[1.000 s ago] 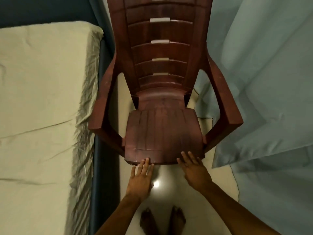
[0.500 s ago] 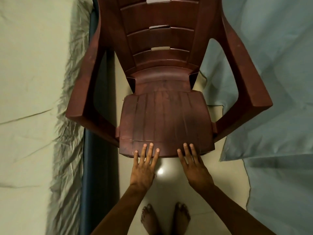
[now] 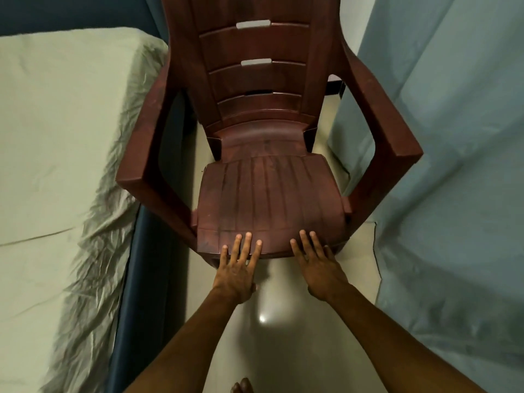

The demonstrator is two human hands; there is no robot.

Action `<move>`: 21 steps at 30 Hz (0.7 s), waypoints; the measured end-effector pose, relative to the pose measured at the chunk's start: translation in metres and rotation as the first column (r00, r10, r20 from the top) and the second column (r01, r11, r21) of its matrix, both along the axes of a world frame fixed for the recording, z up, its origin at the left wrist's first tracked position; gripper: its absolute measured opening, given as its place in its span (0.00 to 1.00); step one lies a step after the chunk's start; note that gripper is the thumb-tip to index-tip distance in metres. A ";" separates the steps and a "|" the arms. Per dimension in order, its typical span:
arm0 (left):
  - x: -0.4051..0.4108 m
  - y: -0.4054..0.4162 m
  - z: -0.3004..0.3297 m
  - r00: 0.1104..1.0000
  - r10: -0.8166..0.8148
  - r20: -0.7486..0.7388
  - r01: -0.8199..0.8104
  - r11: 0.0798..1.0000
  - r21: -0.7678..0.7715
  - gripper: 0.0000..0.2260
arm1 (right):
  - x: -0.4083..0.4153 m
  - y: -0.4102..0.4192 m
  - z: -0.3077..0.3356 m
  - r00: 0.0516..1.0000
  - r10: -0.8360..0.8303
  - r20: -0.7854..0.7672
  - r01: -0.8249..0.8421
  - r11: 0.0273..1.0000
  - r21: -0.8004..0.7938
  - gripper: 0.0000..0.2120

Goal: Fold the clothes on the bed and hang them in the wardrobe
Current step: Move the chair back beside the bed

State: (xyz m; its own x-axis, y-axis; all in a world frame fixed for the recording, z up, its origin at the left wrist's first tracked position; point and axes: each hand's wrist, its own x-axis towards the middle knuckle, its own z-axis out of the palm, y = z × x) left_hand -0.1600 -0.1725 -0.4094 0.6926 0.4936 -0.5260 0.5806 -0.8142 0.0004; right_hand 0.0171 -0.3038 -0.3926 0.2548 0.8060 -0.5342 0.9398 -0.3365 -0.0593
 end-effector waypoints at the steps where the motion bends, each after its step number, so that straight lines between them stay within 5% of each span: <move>1: 0.007 0.010 -0.001 1.000 -0.001 0.005 0.001 1.000 0.001 0.49 | 0.007 0.011 0.001 1.000 -0.006 -0.005 0.006 1.000 0.001 0.46; 21: 0.129 0.194 -0.001 1.000 -0.024 0.003 0.024 0.996 -0.091 0.47 | 0.126 0.181 -0.005 0.996 -0.077 -0.034 0.078 0.996 0.035 0.52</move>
